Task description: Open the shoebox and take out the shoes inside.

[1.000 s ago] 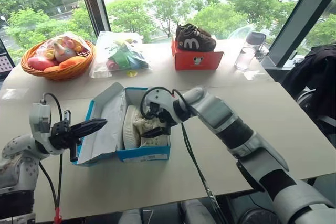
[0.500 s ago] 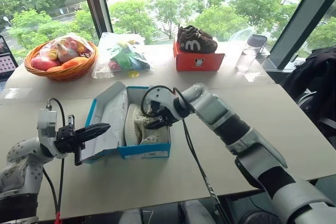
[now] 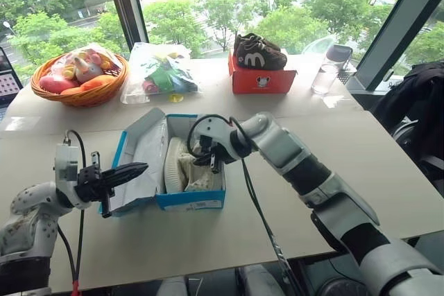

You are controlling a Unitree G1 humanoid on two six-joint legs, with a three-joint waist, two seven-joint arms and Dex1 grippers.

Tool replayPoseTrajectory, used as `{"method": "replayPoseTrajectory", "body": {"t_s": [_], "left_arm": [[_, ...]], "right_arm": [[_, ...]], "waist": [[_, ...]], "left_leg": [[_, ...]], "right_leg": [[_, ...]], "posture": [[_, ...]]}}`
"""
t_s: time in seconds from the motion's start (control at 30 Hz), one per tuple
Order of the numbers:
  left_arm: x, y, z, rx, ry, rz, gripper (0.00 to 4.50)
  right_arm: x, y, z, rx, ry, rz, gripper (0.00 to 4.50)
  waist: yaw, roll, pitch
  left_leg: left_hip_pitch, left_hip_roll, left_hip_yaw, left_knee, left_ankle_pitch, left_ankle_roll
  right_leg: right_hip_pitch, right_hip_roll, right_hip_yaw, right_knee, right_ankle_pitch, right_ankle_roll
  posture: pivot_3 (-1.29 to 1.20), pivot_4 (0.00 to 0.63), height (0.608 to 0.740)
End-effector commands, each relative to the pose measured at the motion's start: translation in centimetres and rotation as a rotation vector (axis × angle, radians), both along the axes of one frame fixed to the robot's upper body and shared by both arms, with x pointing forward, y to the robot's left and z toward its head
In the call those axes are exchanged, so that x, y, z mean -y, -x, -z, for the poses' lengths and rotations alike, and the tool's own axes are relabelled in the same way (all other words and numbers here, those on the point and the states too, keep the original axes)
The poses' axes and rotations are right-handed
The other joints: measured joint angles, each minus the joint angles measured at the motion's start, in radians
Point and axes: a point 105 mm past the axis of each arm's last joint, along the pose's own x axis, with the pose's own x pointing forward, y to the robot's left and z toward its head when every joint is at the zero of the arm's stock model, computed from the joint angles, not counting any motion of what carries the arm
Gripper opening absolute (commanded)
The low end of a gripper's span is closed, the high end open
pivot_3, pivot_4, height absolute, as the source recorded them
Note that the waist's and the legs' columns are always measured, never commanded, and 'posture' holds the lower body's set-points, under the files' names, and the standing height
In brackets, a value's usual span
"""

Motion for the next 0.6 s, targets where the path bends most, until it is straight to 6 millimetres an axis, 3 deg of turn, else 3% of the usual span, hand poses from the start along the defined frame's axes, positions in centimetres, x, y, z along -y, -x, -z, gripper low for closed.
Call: {"method": "replayPoseTrajectory", "body": {"t_s": [0.03,0.2,0.4,0.6], "left_arm": [[0.4,0.2,-0.7,0.034,-0.013,0.006,0.00],[0.6,0.3,-0.7,0.030,-0.018,0.003,0.00],[0.7,0.3,-0.8,0.027,-0.023,0.005,0.00],[0.7,0.0,-0.9,0.023,-0.028,0.005,0.00]], "right_arm": [[-0.4,0.2,-2.4,0.013,-0.090,0.016,0.01],[-0.4,1.7,-8.3,0.042,-0.267,-0.046,0.01],[0.0,2.2,-9.7,0.041,-0.328,-0.058,0.01],[0.7,1.2,-11.2,0.030,-0.420,0.014,0.01]], "waist": [[0.000,0.000,0.000],[0.001,0.001,0.001],[0.001,0.001,0.001],[0.001,0.001,0.001]], "left_leg": [[-0.001,0.000,0.000,0.000,0.000,0.000],[-0.015,0.000,0.000,0.001,0.000,0.000],[-0.020,0.000,0.000,-0.001,0.000,0.000],[-0.021,0.000,0.000,0.000,0.000,0.000]], "right_leg": [[-0.001,0.000,0.000,0.000,0.000,0.000],[-0.015,0.000,0.000,0.002,0.001,0.001],[-0.019,0.000,0.000,0.000,0.001,0.001],[-0.019,0.000,0.000,0.001,0.001,0.001]], "posture": [[0.00,0.150,0.740],[0.00,0.150,0.740],[0.00,0.150,0.740],[0.00,0.150,0.740]]}}
